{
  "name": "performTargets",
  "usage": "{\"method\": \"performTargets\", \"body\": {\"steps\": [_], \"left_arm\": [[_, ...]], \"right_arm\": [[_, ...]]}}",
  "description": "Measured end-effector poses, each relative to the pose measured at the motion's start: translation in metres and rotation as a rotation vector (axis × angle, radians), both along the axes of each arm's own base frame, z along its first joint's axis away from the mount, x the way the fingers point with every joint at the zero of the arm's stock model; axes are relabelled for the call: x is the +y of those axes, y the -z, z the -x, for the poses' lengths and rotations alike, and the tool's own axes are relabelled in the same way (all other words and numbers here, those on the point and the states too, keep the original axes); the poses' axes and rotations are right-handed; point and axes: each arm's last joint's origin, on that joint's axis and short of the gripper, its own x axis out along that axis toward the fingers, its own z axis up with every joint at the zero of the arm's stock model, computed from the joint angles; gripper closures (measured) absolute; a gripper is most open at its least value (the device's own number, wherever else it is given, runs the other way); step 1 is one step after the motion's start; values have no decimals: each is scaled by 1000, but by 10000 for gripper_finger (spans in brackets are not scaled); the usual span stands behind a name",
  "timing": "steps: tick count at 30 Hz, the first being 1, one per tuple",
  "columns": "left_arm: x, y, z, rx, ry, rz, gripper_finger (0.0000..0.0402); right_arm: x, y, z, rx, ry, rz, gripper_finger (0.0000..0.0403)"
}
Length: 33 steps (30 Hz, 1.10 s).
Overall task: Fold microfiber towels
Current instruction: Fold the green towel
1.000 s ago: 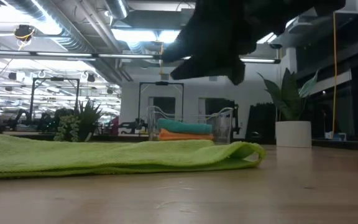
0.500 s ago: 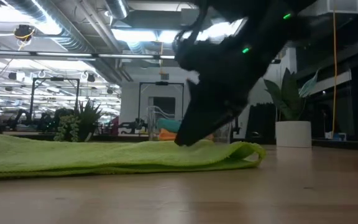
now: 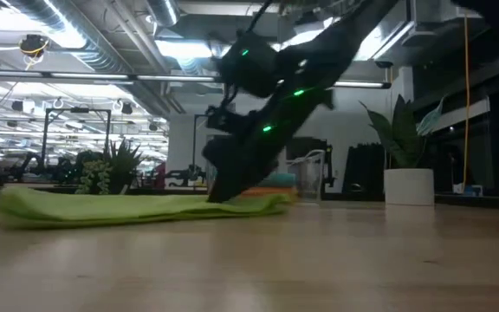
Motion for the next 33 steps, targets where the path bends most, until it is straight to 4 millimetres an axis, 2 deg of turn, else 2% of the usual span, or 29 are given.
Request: {"method": "performTargets", "body": {"steps": [2, 4, 6, 9, 12, 15, 18, 21, 23, 27, 29, 33], "left_arm": [[1, 0, -1, 1, -6, -2, 260], [2, 1, -1, 8, -10, -9, 260], [2, 2, -2, 8, -15, -12, 260], [2, 2, -2, 9, -30, -19, 260], [3, 2, -2, 6, -47, -26, 260], [4, 3, -3, 5, -65, -34, 260], [6, 4, -4, 12, -82, -49, 260], [8, 4, -6, 10, -103, -51, 260], [10, 4, -8, 11, -114, -51, 260], [13, 4, -10, 12, -130, -53, 260], [15, 4, -11, 13, -135, -53, 260], [15, 4, -12, 13, -139, -53, 260]], "right_arm": [[-16, -11, -14, -34, 7, -6, 232], [-27, -34, -27, -107, 19, -55, 232], [-25, -58, -39, -173, -9, -105, 232], [-2, -87, -52, -231, -93, -139, 232], [36, -101, -59, -315, -179, -147, 232], [79, -89, -59, -343, -217, -158, 232], [113, -59, -59, -314, -129, -157, 232], [135, -24, -69, -275, -90, -211, 232], [146, -8, -78, -248, -75, -231, 232], [167, -1, -94, -203, -121, -254, 232], [174, 5, -95, -117, -167, -275, 232], [186, 4, -88, 29, -261, -339, 232]]}}
